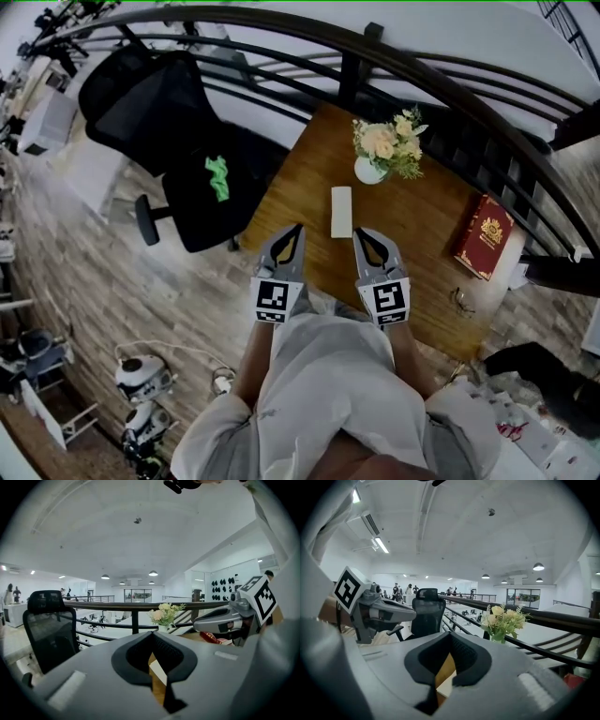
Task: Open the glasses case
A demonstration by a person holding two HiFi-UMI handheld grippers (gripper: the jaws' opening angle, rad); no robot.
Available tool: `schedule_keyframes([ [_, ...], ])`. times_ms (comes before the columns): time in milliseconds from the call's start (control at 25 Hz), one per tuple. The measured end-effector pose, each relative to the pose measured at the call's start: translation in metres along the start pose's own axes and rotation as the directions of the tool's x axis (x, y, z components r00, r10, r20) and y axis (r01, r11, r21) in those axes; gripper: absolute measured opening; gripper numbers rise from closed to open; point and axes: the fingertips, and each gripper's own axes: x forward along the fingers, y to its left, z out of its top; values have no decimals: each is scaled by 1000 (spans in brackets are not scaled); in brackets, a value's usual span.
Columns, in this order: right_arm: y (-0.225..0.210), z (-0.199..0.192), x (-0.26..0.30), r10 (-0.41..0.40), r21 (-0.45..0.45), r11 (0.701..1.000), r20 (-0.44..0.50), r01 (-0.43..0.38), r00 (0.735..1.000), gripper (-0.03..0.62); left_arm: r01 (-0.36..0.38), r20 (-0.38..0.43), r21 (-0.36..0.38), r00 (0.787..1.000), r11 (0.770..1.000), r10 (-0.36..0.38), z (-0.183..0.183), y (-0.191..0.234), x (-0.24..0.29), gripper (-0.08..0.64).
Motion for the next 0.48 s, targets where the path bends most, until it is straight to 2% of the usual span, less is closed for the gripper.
schedule_keyframes([
  [200, -10, -22, 8, -128, 61, 989, -60, 131, 990, 3, 122, -43, 25, 992, 992, -121, -15, 8, 28, 20],
  [480, -17, -46, 29, -274, 105, 951, -156, 291, 949, 3, 289, -109, 48, 953, 956, -283, -38, 23, 71, 20],
])
